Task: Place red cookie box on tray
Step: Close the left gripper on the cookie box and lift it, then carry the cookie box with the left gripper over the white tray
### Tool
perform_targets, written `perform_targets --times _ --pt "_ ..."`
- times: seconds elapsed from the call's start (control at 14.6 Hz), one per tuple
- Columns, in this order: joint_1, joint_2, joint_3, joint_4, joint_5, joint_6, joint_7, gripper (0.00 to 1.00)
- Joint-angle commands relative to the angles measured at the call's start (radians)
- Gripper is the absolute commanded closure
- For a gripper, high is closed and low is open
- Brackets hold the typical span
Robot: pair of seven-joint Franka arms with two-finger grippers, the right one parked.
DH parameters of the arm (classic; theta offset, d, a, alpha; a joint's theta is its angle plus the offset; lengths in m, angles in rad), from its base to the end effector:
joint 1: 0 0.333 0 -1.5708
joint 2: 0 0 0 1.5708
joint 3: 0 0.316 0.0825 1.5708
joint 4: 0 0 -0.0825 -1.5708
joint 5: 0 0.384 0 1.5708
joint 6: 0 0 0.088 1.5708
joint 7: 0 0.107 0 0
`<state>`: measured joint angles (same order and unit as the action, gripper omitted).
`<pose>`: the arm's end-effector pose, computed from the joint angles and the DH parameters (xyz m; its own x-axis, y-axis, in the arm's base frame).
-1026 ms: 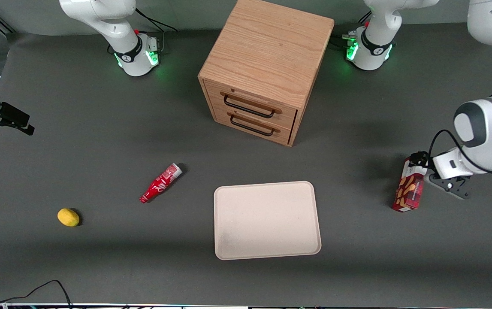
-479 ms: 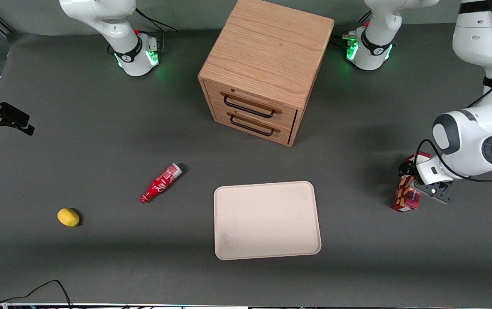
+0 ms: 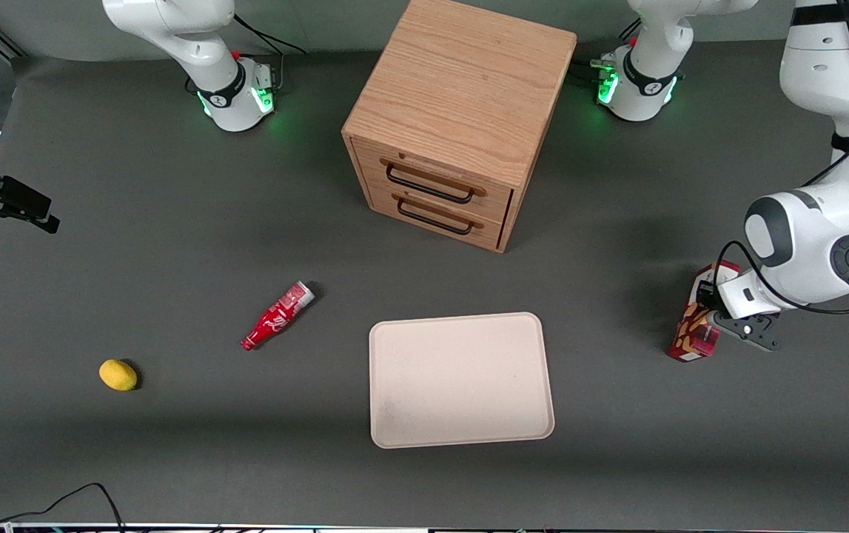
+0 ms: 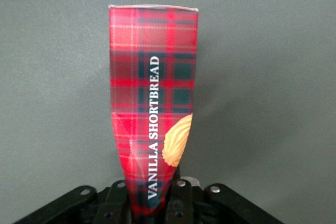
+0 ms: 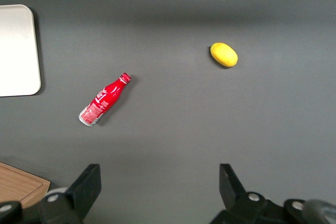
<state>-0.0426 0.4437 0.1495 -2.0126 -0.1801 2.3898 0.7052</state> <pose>0.5953 0.0605 0.2281 0.8888 -0.4581 -0.0136 -0.4558 -0.8867 0.0783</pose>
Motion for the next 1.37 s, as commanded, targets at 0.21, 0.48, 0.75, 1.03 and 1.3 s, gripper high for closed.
perform_targets --times 0.21,0.48,0.75,1.03,1.3 --pt "-0.002 -0.051 0.008 0.176 -0.018 -0.283 -0.002 1.00" --pt "-0.002 -0.105 0.019 0.429 0.004 -0.623 -0.114 1.00" --pt "-0.008 -0.102 -0.025 0.743 0.018 -0.960 -0.378 1.00" --pt "-0.010 -0.100 -0.193 0.854 0.016 -1.045 -0.717 1.00" --pt "-0.011 -0.060 -0.421 0.838 0.117 -0.909 -1.027 1.00"
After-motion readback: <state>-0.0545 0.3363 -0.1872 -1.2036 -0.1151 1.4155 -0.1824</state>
